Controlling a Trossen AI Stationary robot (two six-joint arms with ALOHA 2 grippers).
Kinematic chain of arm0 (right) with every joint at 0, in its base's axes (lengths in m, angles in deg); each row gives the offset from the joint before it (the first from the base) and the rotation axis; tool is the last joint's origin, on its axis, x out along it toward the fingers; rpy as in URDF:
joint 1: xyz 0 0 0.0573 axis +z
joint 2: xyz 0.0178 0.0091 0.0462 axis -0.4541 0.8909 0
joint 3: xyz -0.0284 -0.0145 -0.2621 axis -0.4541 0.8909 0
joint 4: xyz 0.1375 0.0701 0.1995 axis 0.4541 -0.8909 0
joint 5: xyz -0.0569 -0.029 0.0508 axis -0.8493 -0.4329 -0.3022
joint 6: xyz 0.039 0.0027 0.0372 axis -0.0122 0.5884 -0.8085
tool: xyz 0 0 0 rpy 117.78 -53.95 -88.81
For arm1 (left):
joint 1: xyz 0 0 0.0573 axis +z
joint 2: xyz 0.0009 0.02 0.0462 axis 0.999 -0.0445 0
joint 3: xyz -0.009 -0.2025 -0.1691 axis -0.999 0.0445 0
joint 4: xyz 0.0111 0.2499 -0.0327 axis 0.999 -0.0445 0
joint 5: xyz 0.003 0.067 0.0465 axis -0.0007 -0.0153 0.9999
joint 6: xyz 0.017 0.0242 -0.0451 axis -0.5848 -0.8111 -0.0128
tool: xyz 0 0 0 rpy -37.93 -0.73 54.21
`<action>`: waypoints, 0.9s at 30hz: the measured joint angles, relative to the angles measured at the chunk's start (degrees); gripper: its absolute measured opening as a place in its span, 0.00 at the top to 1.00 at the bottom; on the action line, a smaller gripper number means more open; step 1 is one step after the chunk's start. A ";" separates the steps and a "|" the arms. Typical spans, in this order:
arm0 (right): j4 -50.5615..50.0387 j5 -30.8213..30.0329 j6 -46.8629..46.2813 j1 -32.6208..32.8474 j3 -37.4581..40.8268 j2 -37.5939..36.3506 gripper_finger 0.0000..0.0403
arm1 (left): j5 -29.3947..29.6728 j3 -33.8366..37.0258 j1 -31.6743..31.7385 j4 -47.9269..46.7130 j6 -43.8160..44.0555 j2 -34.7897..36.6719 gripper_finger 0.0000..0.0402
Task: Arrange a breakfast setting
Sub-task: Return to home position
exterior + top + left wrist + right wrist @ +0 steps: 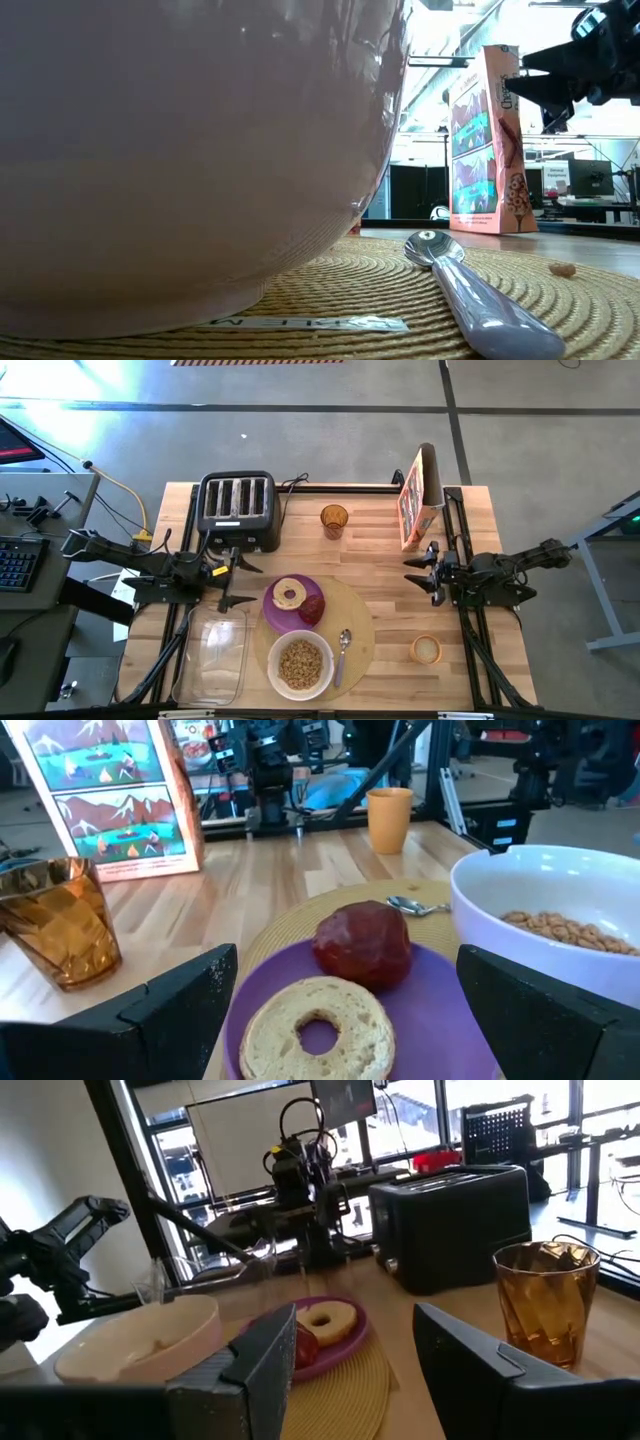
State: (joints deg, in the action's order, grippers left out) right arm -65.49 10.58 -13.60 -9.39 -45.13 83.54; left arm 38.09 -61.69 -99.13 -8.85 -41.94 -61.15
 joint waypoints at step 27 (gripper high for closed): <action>0.01 -0.45 1.51 0.01 -0.02 0.26 0.53 | 0.73 -0.04 0.00 -5.73 21.38 -0.02 0.09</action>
State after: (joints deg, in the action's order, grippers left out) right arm -65.48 10.13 -12.09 -9.38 -45.15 83.80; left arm 38.82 -61.73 -99.13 -14.58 -20.56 -61.17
